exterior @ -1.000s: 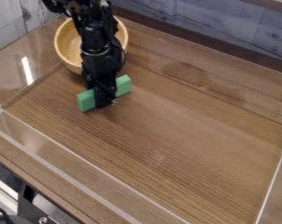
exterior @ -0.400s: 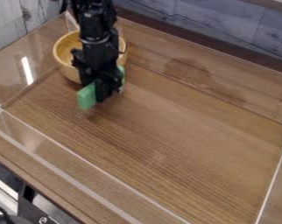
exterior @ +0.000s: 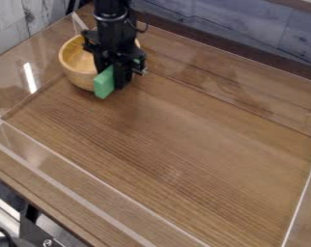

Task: Put green stick into wooden bowl

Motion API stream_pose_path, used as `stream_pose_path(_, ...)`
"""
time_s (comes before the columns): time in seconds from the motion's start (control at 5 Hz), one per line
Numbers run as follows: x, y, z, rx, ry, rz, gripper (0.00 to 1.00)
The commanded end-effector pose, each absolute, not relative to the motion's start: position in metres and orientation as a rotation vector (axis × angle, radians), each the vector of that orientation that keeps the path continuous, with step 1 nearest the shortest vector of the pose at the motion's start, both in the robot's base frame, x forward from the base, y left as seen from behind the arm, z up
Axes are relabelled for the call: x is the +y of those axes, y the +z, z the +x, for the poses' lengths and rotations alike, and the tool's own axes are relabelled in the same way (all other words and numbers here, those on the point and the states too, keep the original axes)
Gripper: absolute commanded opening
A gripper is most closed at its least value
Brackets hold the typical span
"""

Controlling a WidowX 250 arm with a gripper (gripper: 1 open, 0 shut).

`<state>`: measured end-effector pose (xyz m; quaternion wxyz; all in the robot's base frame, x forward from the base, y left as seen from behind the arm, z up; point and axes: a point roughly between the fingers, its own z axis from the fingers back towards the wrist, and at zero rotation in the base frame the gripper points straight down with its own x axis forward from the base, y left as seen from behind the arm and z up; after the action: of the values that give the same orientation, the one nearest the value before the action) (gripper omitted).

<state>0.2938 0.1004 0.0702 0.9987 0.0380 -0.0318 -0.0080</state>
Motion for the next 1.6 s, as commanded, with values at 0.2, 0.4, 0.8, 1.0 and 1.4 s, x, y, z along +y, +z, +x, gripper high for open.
stream_pose_path(0.2, 0.112, 0.098, 0.311, -0.159, 0.015, 0.099, 0.00)
stream_pose_path(0.4, 0.117, 0.095, 0.316, -0.177, 0.013, 0.105, 0.00)
stream_pose_path(0.8, 0.126, 0.088, 0.327, -0.203, 0.009, 0.113, 0.00)
stream_pose_path(1.0, 0.130, 0.084, 0.331, -0.212, 0.008, 0.116, 0.00)
stream_pose_path(1.4, 0.136, 0.073, 0.340, -0.227, 0.002, 0.122, 0.00)
